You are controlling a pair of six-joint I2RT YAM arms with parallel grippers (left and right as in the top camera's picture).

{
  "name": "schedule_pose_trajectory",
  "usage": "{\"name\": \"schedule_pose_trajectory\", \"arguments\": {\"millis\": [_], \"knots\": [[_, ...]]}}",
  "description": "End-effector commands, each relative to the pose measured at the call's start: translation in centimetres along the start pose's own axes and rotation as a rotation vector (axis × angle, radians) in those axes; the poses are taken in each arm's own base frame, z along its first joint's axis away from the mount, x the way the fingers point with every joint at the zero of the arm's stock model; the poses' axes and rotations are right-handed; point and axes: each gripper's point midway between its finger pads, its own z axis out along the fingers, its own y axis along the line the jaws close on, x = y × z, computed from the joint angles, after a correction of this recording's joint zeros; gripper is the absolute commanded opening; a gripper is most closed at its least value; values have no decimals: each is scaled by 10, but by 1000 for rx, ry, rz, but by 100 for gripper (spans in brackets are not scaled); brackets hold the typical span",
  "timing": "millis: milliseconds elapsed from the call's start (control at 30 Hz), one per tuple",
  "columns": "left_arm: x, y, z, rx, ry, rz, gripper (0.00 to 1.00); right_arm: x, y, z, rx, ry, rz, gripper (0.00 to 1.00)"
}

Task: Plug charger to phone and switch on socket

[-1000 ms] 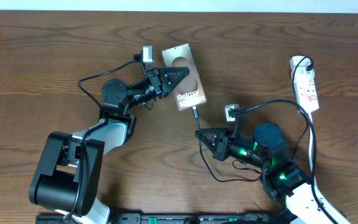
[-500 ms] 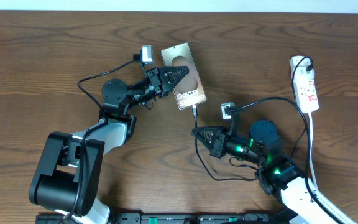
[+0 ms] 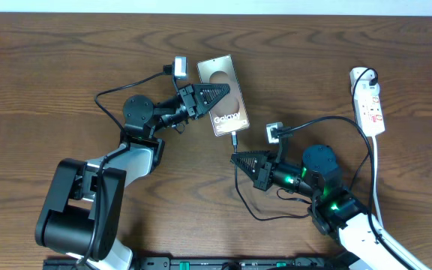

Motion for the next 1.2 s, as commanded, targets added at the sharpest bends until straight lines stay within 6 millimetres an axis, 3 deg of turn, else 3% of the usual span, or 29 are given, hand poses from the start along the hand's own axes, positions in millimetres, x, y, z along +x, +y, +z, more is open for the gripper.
{"name": "schedule_pose_trajectory", "arguments": {"millis": [0,433,1167], "knots": [[7,-13,2,31,49,55,7,-10,5,-1,-4,-26,-60,1],[18,-23,1,71,115,103,8,-14,-4,-3,30,-41,-72,1],[16,-23,1,69,103,103,7,-8,8,0,-17,-16,-44,1]]}}
